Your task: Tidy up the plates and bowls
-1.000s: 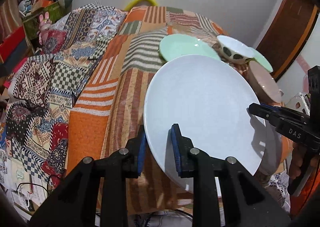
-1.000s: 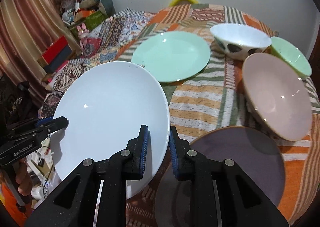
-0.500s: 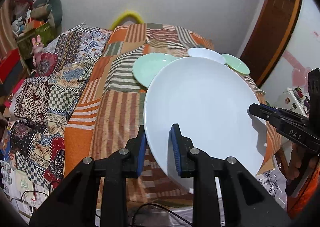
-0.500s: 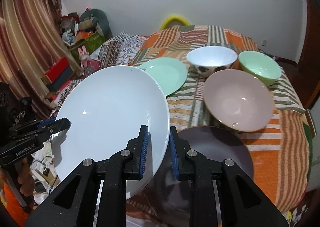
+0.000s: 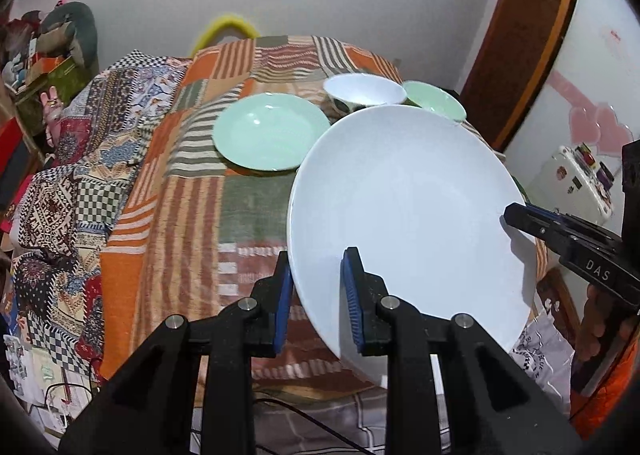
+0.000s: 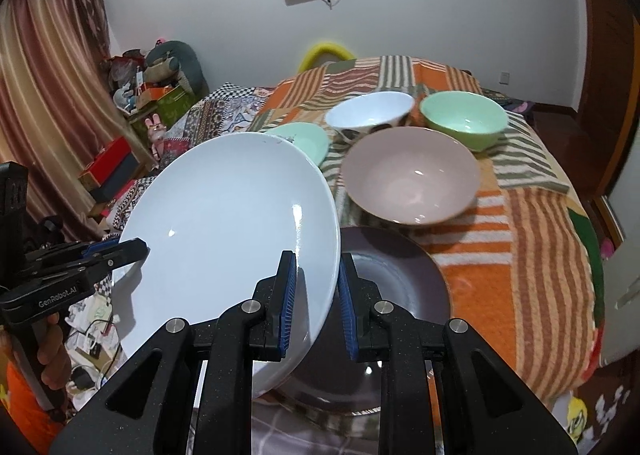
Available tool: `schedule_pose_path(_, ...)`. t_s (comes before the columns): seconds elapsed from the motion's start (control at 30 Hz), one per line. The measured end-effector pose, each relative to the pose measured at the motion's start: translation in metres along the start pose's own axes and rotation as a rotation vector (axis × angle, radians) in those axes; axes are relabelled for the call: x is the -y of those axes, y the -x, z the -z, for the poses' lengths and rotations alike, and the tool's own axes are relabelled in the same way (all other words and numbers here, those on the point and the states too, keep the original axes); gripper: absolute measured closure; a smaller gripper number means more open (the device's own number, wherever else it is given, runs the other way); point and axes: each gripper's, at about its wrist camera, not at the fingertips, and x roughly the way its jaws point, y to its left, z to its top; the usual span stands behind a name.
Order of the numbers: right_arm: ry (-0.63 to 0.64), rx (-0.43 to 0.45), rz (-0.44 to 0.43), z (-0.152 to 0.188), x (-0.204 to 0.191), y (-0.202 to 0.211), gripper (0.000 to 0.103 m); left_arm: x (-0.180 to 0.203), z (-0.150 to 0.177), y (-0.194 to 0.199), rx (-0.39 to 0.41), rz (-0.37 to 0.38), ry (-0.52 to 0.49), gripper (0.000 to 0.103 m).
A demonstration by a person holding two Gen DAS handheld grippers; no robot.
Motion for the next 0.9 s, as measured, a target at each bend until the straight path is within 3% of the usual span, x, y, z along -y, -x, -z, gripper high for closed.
schedule_pose_path(0.43,-0.077,-0.056,0.027,0.033,0.038,0.006,0.084,0.034,0.013,-0.041,-0.126,0.027,-0.036,0.078)
schedule_pose_path(0.9,-0.151,-0.142,0.054,0.054,0.068,-0.015,0.083,0.049,0.018,-0.092,-0.257,0.033,-0.063,0.078)
